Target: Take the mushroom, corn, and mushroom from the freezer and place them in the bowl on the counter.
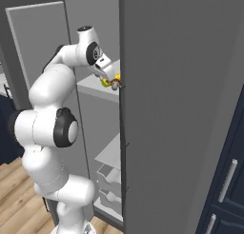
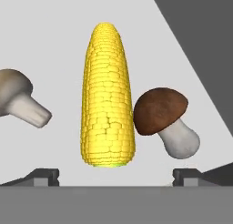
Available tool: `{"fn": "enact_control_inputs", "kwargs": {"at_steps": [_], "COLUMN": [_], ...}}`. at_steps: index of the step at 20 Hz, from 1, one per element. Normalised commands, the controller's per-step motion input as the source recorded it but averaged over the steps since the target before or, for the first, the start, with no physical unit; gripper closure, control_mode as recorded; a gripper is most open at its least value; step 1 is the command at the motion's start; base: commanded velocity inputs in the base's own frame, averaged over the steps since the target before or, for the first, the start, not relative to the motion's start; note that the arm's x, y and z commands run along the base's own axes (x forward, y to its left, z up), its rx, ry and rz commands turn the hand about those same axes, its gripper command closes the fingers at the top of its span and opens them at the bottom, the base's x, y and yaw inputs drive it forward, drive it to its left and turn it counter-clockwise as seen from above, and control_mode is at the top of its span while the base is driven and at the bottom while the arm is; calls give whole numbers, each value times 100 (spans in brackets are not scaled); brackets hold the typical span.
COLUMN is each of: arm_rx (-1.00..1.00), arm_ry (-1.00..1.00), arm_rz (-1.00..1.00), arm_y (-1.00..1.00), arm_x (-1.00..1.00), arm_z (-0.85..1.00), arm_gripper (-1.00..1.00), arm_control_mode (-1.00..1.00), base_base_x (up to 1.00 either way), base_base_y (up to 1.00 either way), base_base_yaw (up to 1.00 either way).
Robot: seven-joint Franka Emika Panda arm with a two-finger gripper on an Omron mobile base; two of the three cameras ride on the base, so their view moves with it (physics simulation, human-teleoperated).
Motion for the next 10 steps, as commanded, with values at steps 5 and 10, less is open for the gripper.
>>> {"fn": "enact_control_inputs", "kwargs": {"at_steps": [5,10], "arm_rx": [0,0], "arm_ry": [11,0], "arm_rz": [0,0], "arm_y": [0,0], "arm_x": [5,30], "arm_z": [-19,0], "arm_gripper": [-100,-100], "arm_control_mode": [-100,-100], "base_base_x": [0,0], "base_base_y": [0,0], "base_base_yaw": [0,0]}}
